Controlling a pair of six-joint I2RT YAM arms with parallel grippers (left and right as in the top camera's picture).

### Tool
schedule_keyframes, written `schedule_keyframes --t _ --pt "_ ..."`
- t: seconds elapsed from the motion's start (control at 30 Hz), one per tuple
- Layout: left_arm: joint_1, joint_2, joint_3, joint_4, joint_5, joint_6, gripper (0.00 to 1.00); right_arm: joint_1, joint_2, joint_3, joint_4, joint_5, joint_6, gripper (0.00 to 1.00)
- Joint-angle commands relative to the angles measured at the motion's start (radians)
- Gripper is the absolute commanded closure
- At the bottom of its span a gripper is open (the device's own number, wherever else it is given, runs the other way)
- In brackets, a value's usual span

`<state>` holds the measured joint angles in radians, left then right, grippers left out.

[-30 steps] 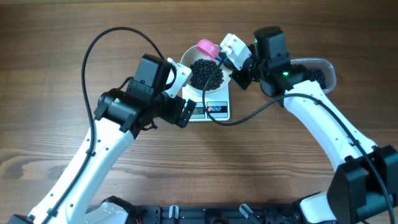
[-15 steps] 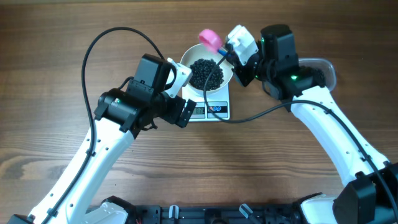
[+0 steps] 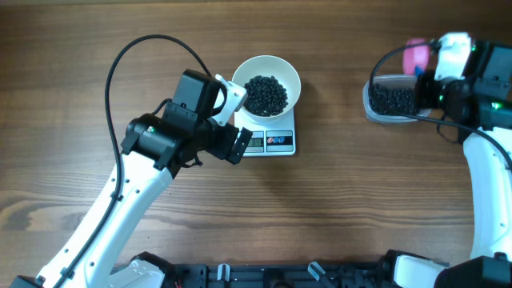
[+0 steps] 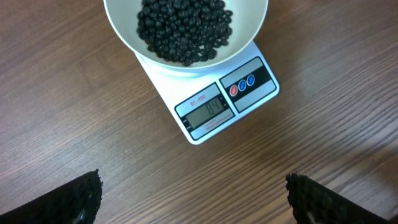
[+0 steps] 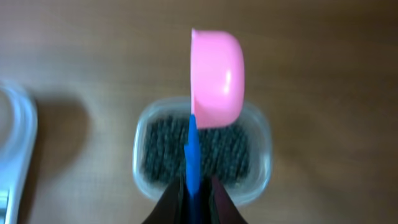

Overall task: Scoop item into bowl and weigh 150g on scale
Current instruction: 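Move the scoop back into the bean tub and fill it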

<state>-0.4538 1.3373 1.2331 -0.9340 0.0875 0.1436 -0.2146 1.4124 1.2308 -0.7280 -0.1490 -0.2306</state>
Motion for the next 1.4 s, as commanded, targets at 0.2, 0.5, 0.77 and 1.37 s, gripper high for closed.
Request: schedule_keyframes --t 0.2,0.5,0.77,1.37 --pt "-0.003 0.002 -0.008 0.002 0.015 -0.01 0.0 0.005 0.121 0.001 -0.069 0.219 -0.11 0.96" --pt "-0.003 0.002 -0.008 0.002 0.015 -0.01 0.0 0.005 0.217 0.001 -0.07 0.199 -0.135 0.96" --pt "-0.003 0.002 -0.008 0.002 0.016 -0.01 0.0 0.005 0.246 0.0 -0.073 -0.029 -0.133 0.96" --pt "-0.003 0.002 -0.008 0.002 0.015 -0.01 0.0 -0.074 0.246 0.0 -0.148 -0.306 -0.19 0.96"
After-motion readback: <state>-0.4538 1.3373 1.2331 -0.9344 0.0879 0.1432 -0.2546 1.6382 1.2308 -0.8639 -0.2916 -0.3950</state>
